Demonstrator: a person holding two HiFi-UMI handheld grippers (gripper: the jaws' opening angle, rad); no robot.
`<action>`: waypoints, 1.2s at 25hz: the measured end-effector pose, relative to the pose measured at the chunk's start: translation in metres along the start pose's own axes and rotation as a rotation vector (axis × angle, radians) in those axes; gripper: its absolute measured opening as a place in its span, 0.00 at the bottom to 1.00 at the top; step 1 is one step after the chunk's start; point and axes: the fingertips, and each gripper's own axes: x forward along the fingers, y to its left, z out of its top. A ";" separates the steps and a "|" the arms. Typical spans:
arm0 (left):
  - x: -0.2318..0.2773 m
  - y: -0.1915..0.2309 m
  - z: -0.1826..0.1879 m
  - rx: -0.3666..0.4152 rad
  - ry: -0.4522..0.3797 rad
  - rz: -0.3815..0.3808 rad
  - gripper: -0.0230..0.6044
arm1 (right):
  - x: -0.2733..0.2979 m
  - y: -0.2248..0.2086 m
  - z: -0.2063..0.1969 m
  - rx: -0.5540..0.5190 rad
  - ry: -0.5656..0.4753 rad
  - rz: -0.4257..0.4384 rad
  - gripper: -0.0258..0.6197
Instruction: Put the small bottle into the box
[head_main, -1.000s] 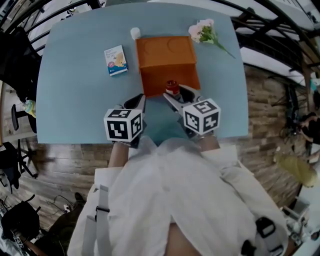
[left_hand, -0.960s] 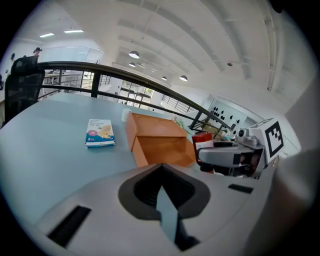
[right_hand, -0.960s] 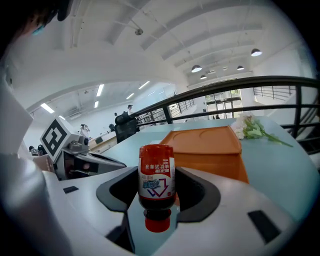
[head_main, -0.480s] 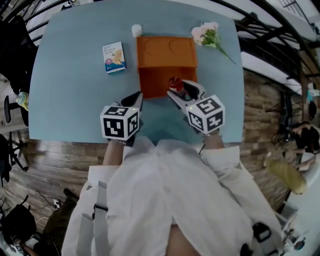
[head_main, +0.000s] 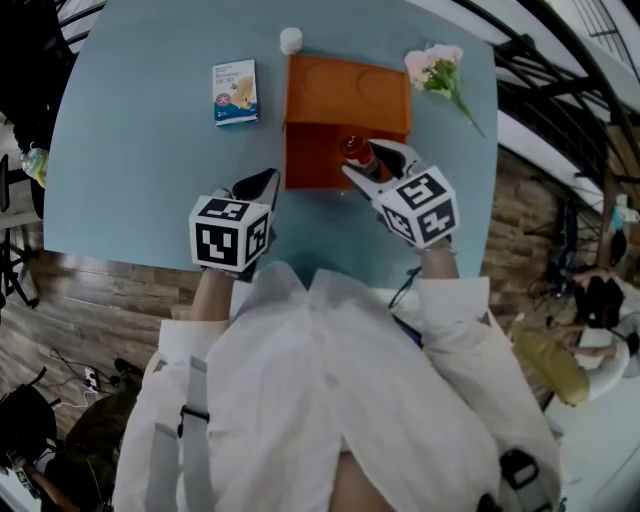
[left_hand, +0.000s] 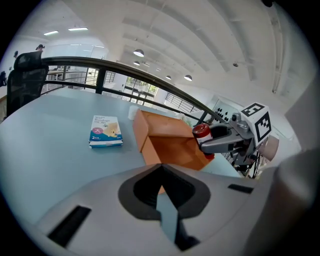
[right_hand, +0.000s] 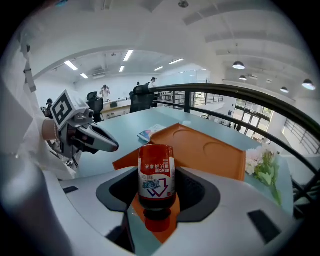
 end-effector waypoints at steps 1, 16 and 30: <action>0.001 0.001 0.000 -0.005 -0.001 -0.001 0.04 | 0.004 0.000 -0.001 -0.014 0.013 0.010 0.38; 0.015 -0.001 0.018 -0.028 -0.093 -0.057 0.04 | 0.055 0.006 -0.016 -0.163 0.198 0.129 0.38; 0.022 0.007 0.015 -0.018 -0.037 -0.059 0.04 | 0.069 0.010 -0.045 -0.244 0.335 0.198 0.38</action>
